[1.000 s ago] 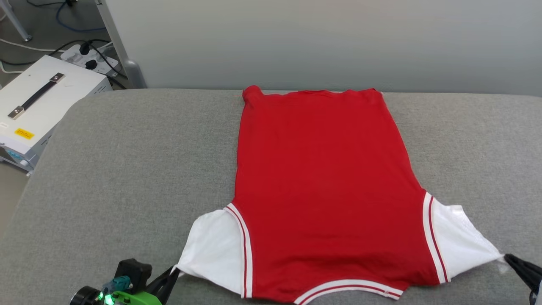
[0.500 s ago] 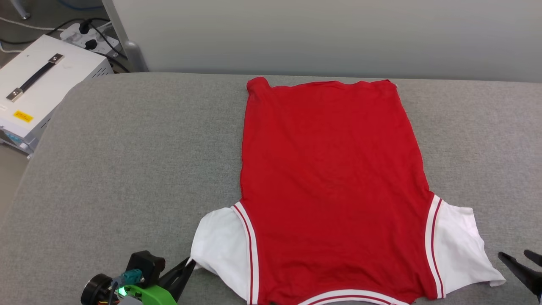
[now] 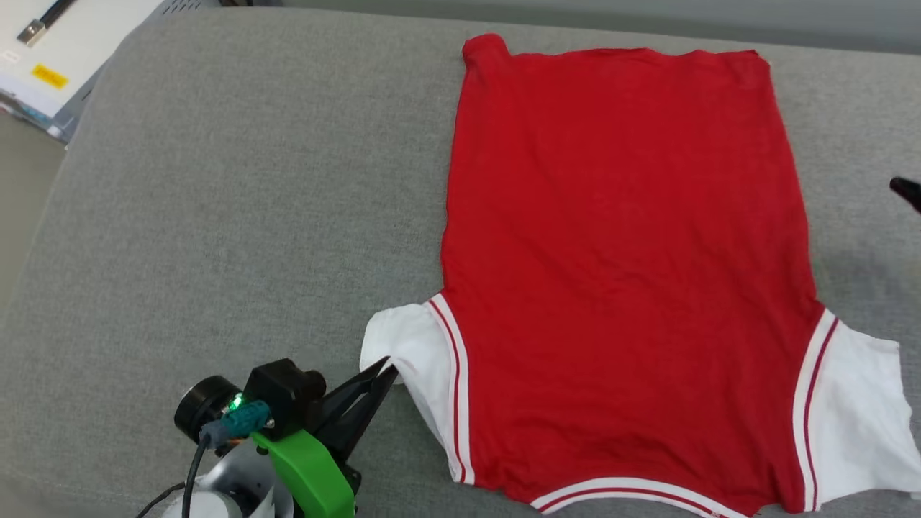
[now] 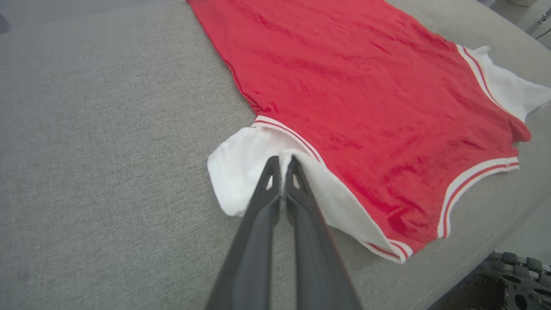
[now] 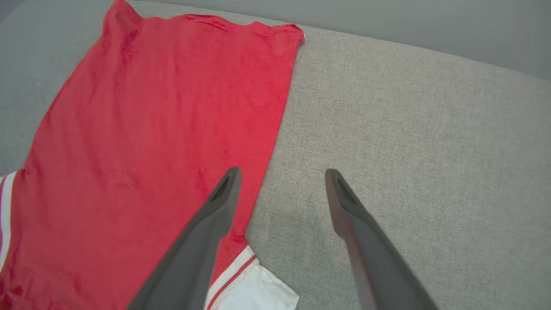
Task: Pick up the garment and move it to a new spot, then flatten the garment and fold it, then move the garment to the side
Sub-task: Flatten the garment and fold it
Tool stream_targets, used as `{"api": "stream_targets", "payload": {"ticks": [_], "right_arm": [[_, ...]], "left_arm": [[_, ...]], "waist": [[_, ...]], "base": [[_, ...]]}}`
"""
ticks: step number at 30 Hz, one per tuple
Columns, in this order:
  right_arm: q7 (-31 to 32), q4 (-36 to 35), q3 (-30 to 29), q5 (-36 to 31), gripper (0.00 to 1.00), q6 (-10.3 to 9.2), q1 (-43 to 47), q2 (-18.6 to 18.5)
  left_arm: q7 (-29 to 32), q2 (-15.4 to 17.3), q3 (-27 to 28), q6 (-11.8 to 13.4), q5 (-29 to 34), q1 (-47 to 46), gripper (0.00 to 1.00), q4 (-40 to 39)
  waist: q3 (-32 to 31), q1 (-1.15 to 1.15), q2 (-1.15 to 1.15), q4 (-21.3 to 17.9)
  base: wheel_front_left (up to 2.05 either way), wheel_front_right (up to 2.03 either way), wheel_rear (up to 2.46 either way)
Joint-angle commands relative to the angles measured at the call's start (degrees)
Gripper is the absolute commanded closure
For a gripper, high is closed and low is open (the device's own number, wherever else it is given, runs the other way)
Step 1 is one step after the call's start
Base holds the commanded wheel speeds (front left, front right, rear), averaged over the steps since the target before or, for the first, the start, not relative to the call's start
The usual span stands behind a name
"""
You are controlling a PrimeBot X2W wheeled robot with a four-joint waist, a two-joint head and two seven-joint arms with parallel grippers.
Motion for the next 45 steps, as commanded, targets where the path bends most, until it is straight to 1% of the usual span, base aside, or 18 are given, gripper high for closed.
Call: {"api": "stream_targets", "payload": {"ticks": [1,4,6,9,15,17,23,27,29,32,33,34,35,36,40,45], "right_arm": [[2.5,0.7,-0.8,-1.8,0.0,-0.05,-3.0,0.9],[7.9,3.5,-3.2,-5.2,0.0,-0.05,-9.2,2.8],[11.1,6.1,-5.0,-8.5,0.0,-0.05,-13.3,3.9],[15.7,10.3,-8.0,-13.8,0.0,-0.05,-19.3,6.7],[21.7,13.7,-10.5,-23.5,0.0,-0.05,-27.9,9.7],[23.0,14.6,-11.1,-26.1,0.0,-0.05,-29.5,9.9],[25.0,16.4,-13.3,-31.0,0.0,-0.05,-31.6,10.5],[25.4,17.0,-13.9,-32.6,0.0,-0.05,-31.7,10.5],[25.5,16.8,-13.2,-33.0,0.0,-0.05,-31.4,10.4],[25.6,16.8,-12.7,-33.0,0.0,-0.05,-31.1,10.4],[25.6,16.7,-12.3,-32.9,0.02,-0.05,-30.9,10.4],[25.5,16.7,-12.1,-32.8,0.27,-0.05,-30.8,10.3],[25.4,16.6,-12.0,-32.8,0.59,-0.05,-30.7,10.2],[25.4,16.6,-11.7,-32.7,1.0,-0.05,-30.6,10.0],[24.4,16.5,-10.8,-32.6,1.0,-0.05,-29.6,8.8],[22.4,17.5,-10.3,-32.4,1.0,-0.05,-27.5,8.0]], "left_arm": [[0.5,0.0,-0.1,0.3,-0.7,-1.3,1.0,-1.5],[0.9,-0.1,-1.0,0.1,0.3,-2.6,1.0,-4.7],[1.1,-0.4,-1.5,0.0,0.6,-3.2,1.0,-6.3],[1.7,-0.4,-2.1,0.2,1.4,-3.8,1.0,-7.8],[1.0,-1.7,-3.0,0.5,2.6,-5.2,1.0,-9.2],[0.7,-2.1,-3.2,0.4,2.8,-5.6,1.0,-9.3],[-0.5,-3.2,-3.8,0.2,2.8,-6.5,1.0,-8.9],[-1.4,-3.5,-4.1,0.1,2.8,-6.9,1.0,-8.1],[-1.9,-3.1,-4.5,-0.1,4.0,-7.5,1.0,-7.1],[-2.5,-3.6,-4.6,-0.1,3.7,-7.8,1.0,-6.6],[-2.6,-3.7,-4.7,-0.2,3.5,-7.9,1.0,-6.4],[-2.7,-3.8,-4.8,-0.2,3.4,-8.1,1.0,-6.3],[-2.8,-3.9,-4.9,-0.3,3.3,-8.2,1.0,-6.1],[-2.9,-4.0,-5.0,-0.3,3.3,-8.3,1.0,-5.9],[-3.4,-4.3,-5.4,-0.4,3.1,-8.7,1.0,-5.1],[-3.9,-4.1,-4.9,0.0,3.0,-8.7,1.0,-4.1]], "waist": [[8.3,0.0,0.68,6.1],[11.5,0.0,0.68,8.4],[13.2,0.0,0.68,9.8],[15.6,0.0,0.68,11.6],[19.3,0.0,0.68,14.4],[20.2,0.0,0.68,15.1],[21.7,0.0,0.68,16.8],[22.3,0.0,0.68,17.5],[22.7,0.0,0.68,17.8],[22.8,0.0,0.68,18.0],[22.8,0.0,0.68,18.1],[22.9,0.0,0.68,18.1],[22.9,0.0,0.68,18.2],[22.9,0.0,0.68,18.3],[22.3,0.0,0.68,18.4],[20.0,0.0,0.68,17.3]], "base": [[0.0,0.0,0.0],[0.0,0.0,0.0],[0.0,0.0,0.0],[0.0,0.0,0.0],[0.0,0.0,0.0],[0.0,0.0,0.0],[0.0,0.0,0.0],[0.0,0.0,0.0],[0.0,0.0,0.0],[0.0,0.0,0.0],[0.0,0.0,0.0],[0.0,0.0,0.0],[0.0,0.0,0.0],[0.0,0.0,0.0],[0.0,0.0,0.0],[0.0,0.0,0.0]]}}
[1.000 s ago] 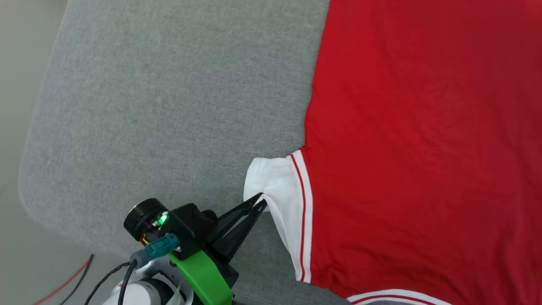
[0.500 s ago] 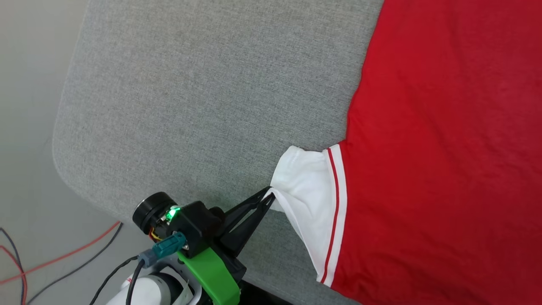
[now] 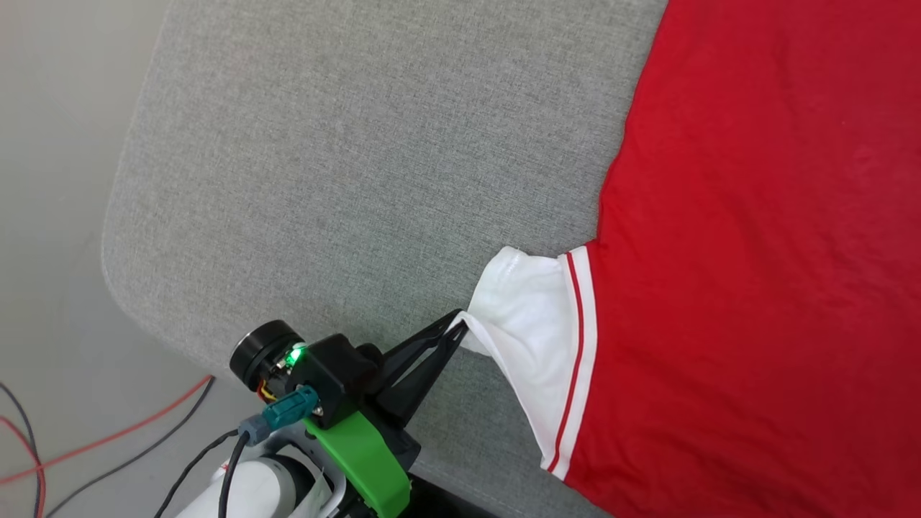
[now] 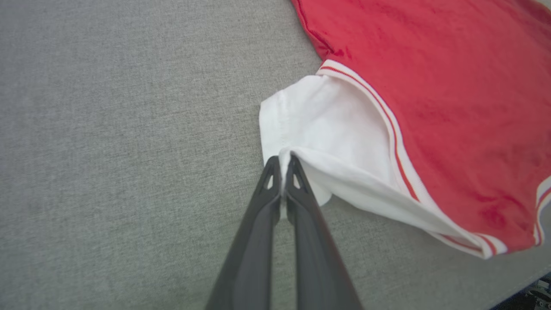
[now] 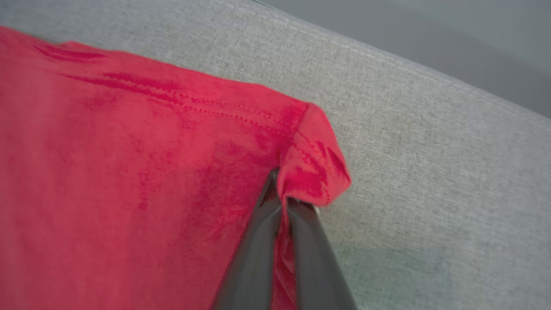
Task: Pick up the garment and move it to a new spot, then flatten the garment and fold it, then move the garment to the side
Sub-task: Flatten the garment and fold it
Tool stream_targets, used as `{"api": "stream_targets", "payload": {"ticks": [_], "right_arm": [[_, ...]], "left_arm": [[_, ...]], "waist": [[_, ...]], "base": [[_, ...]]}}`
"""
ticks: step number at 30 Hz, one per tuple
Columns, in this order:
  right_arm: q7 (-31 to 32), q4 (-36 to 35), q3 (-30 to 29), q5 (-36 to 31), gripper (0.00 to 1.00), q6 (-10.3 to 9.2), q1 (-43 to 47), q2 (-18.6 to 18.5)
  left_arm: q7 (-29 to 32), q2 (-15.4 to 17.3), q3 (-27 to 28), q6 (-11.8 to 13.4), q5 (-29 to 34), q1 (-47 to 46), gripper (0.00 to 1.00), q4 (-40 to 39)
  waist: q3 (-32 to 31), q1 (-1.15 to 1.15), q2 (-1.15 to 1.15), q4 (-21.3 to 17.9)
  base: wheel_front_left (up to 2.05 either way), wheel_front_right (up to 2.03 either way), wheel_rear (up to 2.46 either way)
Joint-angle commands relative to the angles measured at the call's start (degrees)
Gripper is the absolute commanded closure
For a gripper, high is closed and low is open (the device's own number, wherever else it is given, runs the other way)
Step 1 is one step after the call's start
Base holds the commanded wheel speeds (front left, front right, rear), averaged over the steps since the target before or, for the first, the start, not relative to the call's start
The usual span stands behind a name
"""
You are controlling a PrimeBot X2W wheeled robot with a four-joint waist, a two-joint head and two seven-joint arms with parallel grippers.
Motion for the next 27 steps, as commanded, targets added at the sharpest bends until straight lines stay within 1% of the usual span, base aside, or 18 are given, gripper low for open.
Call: {"api": "stream_targets", "payload": {"ticks": [1,3,7,11,15,17,22,27], "right_arm": [[0.2,1.7,0.5,0.3,1.0,-0.02,3.2,-0.1],[-0.8,2.2,0.6,0.5,1.0,-0.02,4.5,-0.1],[-2.7,3.1,1.1,1.8,1.0,-0.02,8.3,0.6],[-4.9,4.1,1.4,3.1,1.0,-0.02,12.7,1.3],[-7.4,4.6,1.5,4.8,1.0,-0.02,17.9,3.0],[-8.4,4.2,2.0,5.9,1.0,-0.02,20.8,3.6],[-11.7,3.0,0.5,9.0,1.0,-0.02,27.2,4.8],[-12.4,-0.3,0.7,11.1,1.0,-0.02,33.9,4.6]], "left_arm": [[-0.4,0.3,0.2,0.2,-0.3,-0.8,1.0,0.3],[-0.3,0.9,0.2,0.5,0.6,-0.8,1.0,0.6],[0.2,1.5,0.5,1.2,0.1,0.2,1.0,0.7],[1.1,2.9,0.9,1.8,-0.2,1.1,1.0,0.9],[2.0,4.2,1.3,2.6,-0.6,2.5,1.0,1.4],[2.4,5.2,1.6,3.1,-0.5,3.2,1.0,1.6],[2.9,6.2,2.4,4.1,-2.3,5.4,1.0,1.7],[2.7,6.9,3.1,5.2,-3.4,7.5,1.0,2.0]], "waist": [[-1.7,-0.01,0.68,-1.0],[-3.1,-0.01,0.68,-1.9],[-6.6,-0.01,0.68,-4.1],[-10.6,-0.01,0.68,-6.4],[-15.3,-0.01,0.68,-9.0],[-17.4,-0.01,0.68,-10.4],[-22.1,-0.01,0.68,-13.2],[-26.0,-0.01,0.68,-15.8]], "base": [[0.0,0.0,0.0],[0.0,0.0,0.0],[0.0,0.0,0.0],[0.0,0.0,0.0],[0.0,0.0,0.0],[0.0,0.0,0.0],[0.0,0.0,0.0],[0.0,0.0,0.0]]}}
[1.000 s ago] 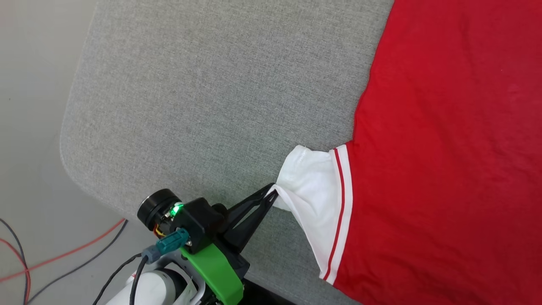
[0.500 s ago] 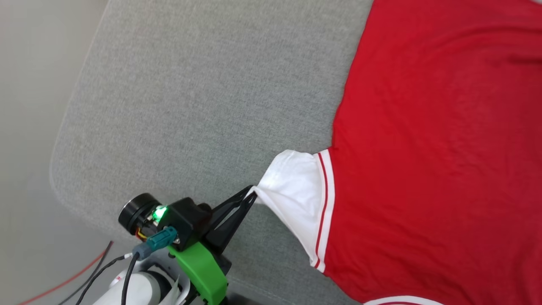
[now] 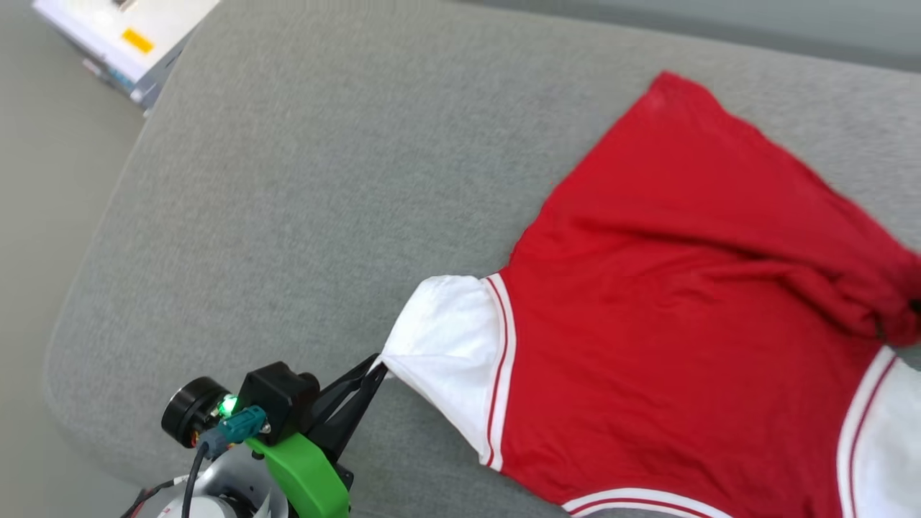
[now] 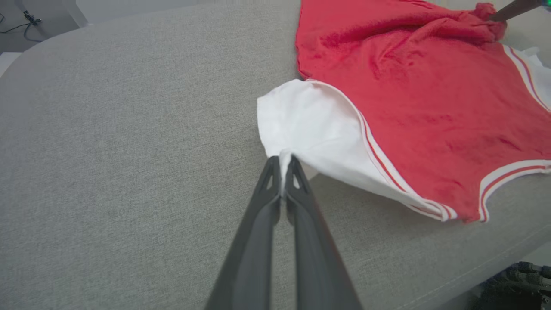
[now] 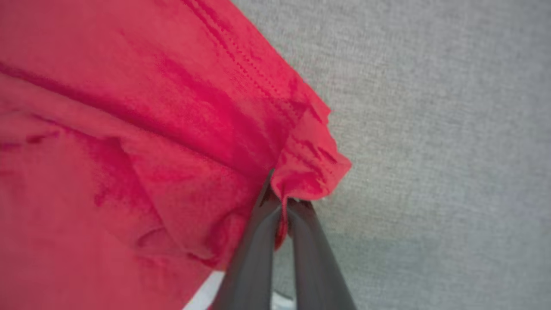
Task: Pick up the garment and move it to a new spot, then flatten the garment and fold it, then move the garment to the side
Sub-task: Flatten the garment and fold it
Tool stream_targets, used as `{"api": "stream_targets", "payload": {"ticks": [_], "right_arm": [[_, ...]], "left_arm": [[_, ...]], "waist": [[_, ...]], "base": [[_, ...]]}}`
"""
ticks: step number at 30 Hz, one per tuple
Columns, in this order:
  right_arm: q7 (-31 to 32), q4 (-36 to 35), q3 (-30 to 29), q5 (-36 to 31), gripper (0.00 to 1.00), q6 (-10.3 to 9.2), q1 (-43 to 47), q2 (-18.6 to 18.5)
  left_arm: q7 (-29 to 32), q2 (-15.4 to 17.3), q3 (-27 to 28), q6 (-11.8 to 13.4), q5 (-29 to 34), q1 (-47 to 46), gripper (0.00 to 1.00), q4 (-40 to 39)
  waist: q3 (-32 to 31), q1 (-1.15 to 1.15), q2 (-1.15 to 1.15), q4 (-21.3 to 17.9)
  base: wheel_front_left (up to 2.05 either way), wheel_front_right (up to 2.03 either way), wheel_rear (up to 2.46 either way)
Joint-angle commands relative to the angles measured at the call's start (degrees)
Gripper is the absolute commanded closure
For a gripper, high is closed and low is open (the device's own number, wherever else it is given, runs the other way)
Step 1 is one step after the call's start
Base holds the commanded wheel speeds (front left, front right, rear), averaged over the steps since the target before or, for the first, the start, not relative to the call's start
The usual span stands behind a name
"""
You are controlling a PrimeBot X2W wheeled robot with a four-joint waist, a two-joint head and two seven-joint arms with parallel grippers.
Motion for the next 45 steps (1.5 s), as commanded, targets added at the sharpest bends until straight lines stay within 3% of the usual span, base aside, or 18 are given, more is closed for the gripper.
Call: {"api": "stream_targets", "payload": {"ticks": [1,9,18,29,30,31,38,45], "right_arm": [[0.0,-0.7,-0.3,0.6,1.0,-0.04,2.6,-0.1],[2.2,-8.7,-3.9,2.6,1.0,-0.04,13.5,1.5],[6.2,-19.1,-10.5,2.4,1.0,-0.04,26.4,7.4],[7.3,-23.2,-12.3,1.1,1.0,-0.04,34.8,12.2],[6.9,-23.6,-12.5,1.0,0.55,-0.04,34.8,12.3],[6.8,-23.9,-12.5,1.1,0.0,-0.04,34.6,12.3],[7.0,-27.8,-12.4,3.3,0.0,-0.04,31.3,11.2],[6.5,-31.7,-11.9,6.2,0.0,-0.04,22.5,8.9]], "left_arm": [[-0.4,0.1,0.4,0.6,-0.7,0.9,1.0,0.2],[-2.0,-0.9,1.0,2.6,-1.4,2.8,1.0,1.5],[-4.4,-3.6,1.0,3.8,-2.1,3.1,1.0,3.5],[-6.1,-5.2,0.4,3.6,-2.8,3.0,1.0,6.1],[-6.2,-5.2,0.4,3.6,-2.8,3.0,1.0,6.1],[-6.2,-5.1,0.4,3.6,-2.8,3.0,1.0,6.2],[-6.3,-5.0,0.1,3.2,-2.6,2.2,1.0,6.1],[-6.7,-5.8,-0.6,2.6,-1.9,0.1,1.0,4.7]], "waist": [[-5.8,0.01,0.68,-5.1],[-9.8,0.01,0.68,-8.2],[-11.0,0.01,0.68,-10.0],[-12.4,0.01,0.68,-10.7],[-12.4,0.01,0.68,-10.7],[-12.4,0.01,0.68,-10.7],[-10.9,0.01,0.68,-9.6],[-7.0,0.01,0.68,-6.9]], "base": [[0.0,0.0,0.0],[0.0,0.0,0.0],[0.0,0.0,0.0],[0.0,0.0,0.0],[0.0,0.0,0.0],[0.0,0.0,0.0],[0.0,0.0,0.0],[0.0,0.0,0.0]]}}
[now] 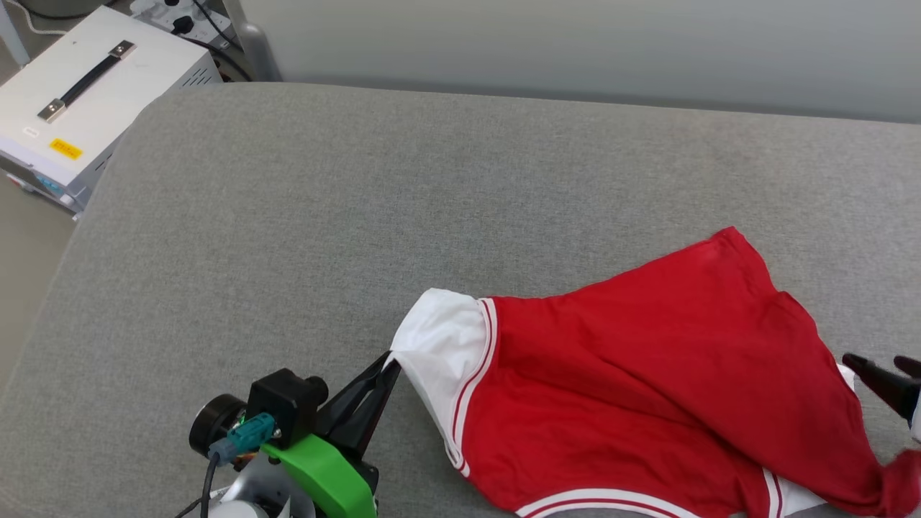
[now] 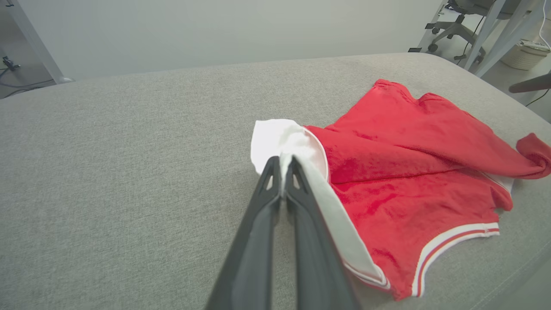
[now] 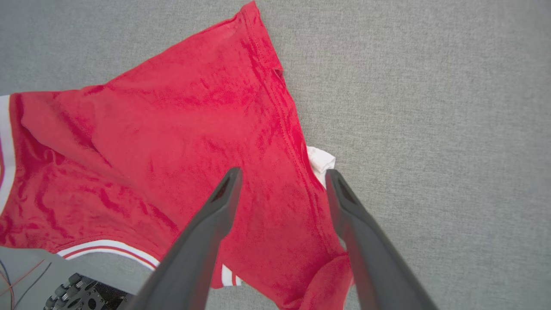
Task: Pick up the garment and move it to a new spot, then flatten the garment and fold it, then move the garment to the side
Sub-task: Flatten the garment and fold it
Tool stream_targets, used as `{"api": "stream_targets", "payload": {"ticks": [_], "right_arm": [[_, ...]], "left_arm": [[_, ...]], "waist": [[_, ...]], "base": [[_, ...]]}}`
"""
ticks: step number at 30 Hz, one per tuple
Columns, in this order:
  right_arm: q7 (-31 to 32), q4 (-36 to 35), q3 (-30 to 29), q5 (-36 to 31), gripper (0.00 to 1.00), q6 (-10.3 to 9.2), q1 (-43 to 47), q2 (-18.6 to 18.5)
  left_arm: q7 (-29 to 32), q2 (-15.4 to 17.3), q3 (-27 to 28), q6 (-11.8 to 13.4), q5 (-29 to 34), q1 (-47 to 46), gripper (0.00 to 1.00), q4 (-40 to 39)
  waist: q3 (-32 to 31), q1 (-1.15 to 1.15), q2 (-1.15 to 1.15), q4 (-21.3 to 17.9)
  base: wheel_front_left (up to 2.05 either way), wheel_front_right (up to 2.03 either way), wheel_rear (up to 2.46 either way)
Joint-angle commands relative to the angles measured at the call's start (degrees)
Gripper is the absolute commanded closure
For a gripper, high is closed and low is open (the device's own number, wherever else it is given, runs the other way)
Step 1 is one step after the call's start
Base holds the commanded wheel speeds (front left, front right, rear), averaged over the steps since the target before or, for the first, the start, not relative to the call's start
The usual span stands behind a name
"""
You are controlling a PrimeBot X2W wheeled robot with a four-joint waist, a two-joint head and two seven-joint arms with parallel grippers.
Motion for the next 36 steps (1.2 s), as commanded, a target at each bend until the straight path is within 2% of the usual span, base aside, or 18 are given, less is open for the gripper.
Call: {"api": "stream_targets", "payload": {"ticks": [1,8,18,25,34,35,36], "right_arm": [[0.4,-0.3,0.5,0.1,0.0,-0.04,-2.3,-0.8],[3.3,1.5,4.2,-2.2,0.0,-0.04,-13.1,-3.7],[5.8,12.3,6.2,-8.2,0.0,-0.04,-24.4,-4.8],[6.1,17.2,7.3,-9.8,0.0,-0.04,-26.2,-6.4],[7.2,20.1,10.2,-9.5,0.0,-0.04,-23.1,-7.2],[7.2,20.3,10.5,-9.4,0.27,-0.04,-22.7,-7.3],[7.1,20.4,10.9,-9.3,0.72,-0.04,-22.3,-7.4]], "left_arm": [[-0.5,-0.5,-0.1,-0.3,0.6,-1.5,1.0,-0.5],[-0.7,-1.7,-0.9,-0.8,1.9,-4.5,1.0,-2.7],[-1.6,-3.7,-2.2,-1.9,2.4,-7.5,1.0,-3.6],[-2.5,-5.9,-3.4,-2.3,2.1,-8.1,1.0,-2.8],[-3.5,-6.8,-3.8,-3.4,1.2,-9.4,1.0,-0.8],[-3.6,-6.9,-3.8,-3.5,1.2,-9.5,1.0,-0.5],[-3.6,-7.0,-3.9,-3.6,1.1,-9.6,1.0,-0.3]], "waist": [[2.5,0.01,0.68,2.1],[8.3,0.01,0.68,6.7],[14.1,0.01,0.68,12.4],[16.0,0.01,0.68,14.5],[16.6,0.01,0.68,15.1],[16.6,0.01,0.68,15.1],[16.5,0.01,0.68,15.1]], "base": [[0.0,0.0,0.0],[0.0,0.0,0.0],[0.0,0.0,0.0],[0.0,0.0,0.0],[0.0,0.0,0.0],[0.0,0.0,0.0],[0.0,0.0,0.0]]}}
